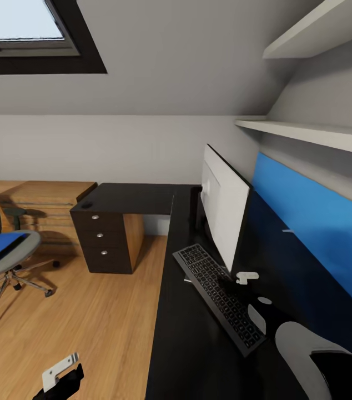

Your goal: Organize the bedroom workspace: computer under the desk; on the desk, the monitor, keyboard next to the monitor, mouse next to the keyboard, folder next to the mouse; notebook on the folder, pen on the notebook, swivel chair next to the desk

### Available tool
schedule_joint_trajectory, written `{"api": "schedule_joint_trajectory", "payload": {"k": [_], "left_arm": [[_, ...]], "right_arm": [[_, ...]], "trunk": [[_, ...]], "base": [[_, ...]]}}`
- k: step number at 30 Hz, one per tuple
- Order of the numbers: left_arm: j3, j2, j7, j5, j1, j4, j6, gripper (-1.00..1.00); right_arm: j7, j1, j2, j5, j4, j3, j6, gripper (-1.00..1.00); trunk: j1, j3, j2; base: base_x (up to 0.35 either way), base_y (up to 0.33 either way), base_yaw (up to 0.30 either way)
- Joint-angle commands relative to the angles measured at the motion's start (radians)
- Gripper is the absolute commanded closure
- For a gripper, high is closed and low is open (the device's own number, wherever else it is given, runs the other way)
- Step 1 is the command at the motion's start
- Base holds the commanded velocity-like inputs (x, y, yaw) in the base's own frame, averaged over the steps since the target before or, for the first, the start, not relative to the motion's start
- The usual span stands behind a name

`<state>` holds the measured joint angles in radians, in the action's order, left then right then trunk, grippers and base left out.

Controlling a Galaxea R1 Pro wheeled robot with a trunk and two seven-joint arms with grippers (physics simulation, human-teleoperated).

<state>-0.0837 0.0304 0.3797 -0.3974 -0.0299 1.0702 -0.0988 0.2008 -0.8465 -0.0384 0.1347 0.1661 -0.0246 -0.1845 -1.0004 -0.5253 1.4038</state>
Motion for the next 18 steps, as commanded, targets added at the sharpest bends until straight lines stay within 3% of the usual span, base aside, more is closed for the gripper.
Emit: {"api": "schedule_joint_trajectory", "payload": {"k": [1, 18], "left_arm": [[0.001, 0.000, 0.004, -0.005, 0.000, 0.001, -0.005, -1.00], [0.001, 0.000, 0.004, -0.003, -0.001, -0.002, -0.004, -1.00]], "right_arm": [[0.005, 0.000, 0.000, 0.008, -0.027, -0.016, -0.003, -1.00], [0.003, 0.000, -0.001, 0.008, -0.027, -0.015, -0.003, -1.00]], "trunk": [[0.000, -0.001, 0.001], [0.000, -0.001, 0.001]], "base": [[-0.263, 0.000, 0.000], [-0.231, 0.000, 0.000]]}}
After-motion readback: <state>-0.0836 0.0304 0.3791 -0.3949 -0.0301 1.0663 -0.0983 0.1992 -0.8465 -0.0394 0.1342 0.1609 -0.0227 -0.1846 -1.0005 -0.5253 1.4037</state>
